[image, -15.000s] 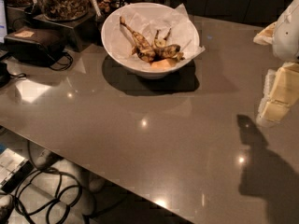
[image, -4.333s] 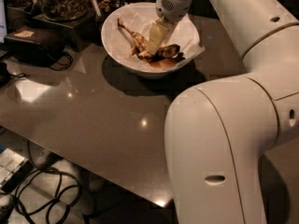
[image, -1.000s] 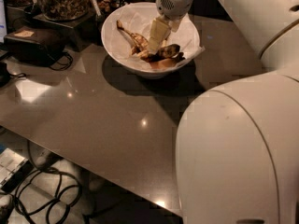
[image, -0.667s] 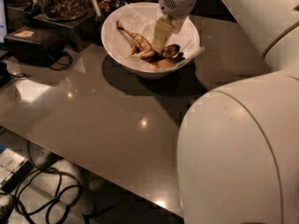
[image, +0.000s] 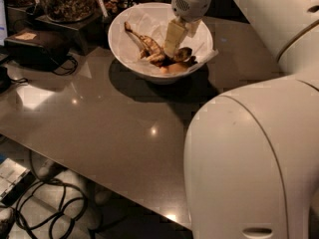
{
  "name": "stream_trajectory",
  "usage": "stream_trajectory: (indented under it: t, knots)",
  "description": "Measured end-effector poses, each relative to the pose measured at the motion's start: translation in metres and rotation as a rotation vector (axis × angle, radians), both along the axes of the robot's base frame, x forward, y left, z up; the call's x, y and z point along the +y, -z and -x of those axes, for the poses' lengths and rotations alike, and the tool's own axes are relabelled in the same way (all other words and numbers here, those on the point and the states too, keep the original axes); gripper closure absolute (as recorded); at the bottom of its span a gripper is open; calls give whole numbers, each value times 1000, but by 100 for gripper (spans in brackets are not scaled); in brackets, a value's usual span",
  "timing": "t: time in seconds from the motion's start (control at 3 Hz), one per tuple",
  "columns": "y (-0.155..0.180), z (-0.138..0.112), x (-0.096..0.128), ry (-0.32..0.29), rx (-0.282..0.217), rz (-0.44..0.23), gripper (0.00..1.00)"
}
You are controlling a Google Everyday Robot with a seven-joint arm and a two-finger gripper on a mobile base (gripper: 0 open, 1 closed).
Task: Pick banana from white bowl
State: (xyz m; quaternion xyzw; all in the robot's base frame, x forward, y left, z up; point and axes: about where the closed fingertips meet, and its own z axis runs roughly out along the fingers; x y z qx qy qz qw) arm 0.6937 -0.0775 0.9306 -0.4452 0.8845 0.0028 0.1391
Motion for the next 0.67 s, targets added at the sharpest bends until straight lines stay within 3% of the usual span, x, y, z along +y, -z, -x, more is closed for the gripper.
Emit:
stream_trajectory:
  t: [0.67]
  knots:
    - [18, 0, 1, 10, 52, -2, 51]
